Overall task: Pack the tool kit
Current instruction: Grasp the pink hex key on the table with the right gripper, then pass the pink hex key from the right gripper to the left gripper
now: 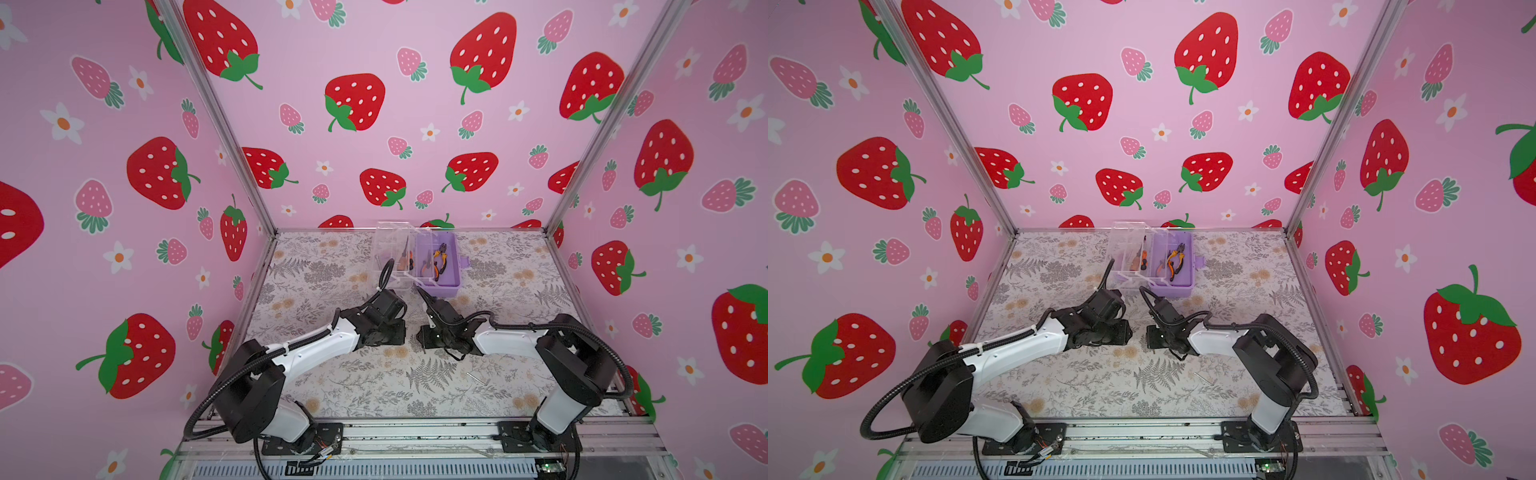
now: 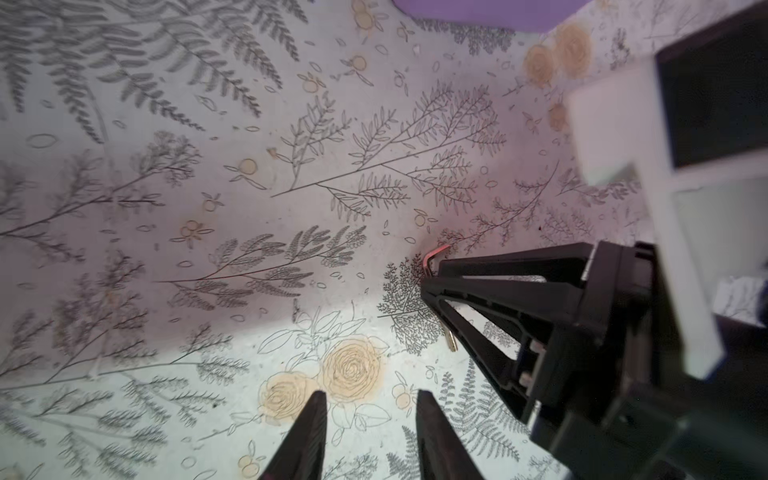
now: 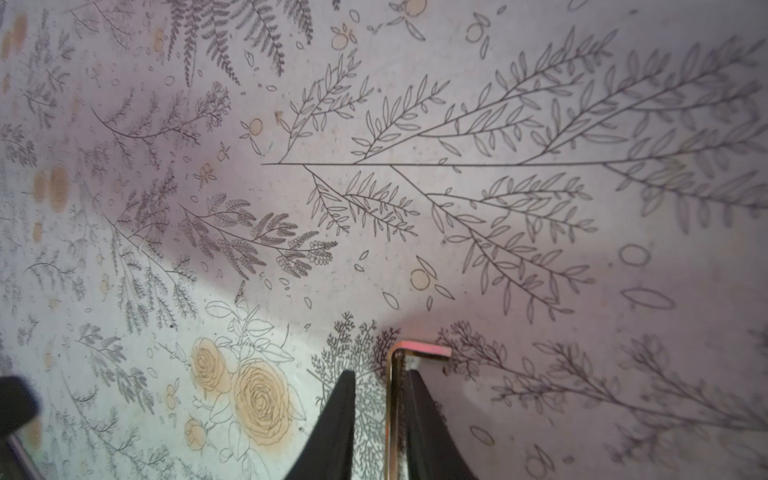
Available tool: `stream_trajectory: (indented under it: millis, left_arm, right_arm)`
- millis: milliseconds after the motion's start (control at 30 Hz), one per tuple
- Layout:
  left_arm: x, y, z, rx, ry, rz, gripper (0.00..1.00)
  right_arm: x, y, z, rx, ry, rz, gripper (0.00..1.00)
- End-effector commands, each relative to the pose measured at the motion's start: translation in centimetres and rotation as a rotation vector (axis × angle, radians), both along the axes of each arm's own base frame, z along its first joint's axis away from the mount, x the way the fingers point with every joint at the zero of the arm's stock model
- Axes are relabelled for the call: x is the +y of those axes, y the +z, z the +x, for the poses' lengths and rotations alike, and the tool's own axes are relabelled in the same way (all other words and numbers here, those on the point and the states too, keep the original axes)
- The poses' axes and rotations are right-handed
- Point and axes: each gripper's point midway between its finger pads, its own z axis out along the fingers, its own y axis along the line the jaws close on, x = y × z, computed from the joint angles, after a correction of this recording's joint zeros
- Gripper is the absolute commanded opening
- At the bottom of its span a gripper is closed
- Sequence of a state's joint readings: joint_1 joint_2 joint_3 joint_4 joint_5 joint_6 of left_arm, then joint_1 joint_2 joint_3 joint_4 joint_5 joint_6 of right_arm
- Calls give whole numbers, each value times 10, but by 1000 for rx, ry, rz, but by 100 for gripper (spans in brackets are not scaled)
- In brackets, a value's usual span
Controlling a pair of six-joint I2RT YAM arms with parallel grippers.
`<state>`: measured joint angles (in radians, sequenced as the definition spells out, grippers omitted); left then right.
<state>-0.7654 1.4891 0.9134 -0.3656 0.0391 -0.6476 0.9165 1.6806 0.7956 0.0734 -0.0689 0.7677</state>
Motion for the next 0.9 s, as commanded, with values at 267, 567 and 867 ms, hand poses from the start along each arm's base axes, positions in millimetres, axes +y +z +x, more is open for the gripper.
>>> stream_trajectory:
  millis: [267,567,867]
  left_arm:
    - [-62,-16,7,23,-71,19,41]
    - [-70,-44,14,89,-59,142,41]
    - [-70,-64,17,130,-50,226,30]
  right_arm:
    - [-59,63,14,-154,-147,39,27]
    - [-125,63,16,-176,-269,33,27]
    - [-149,60,17,-177,-310,38,28]
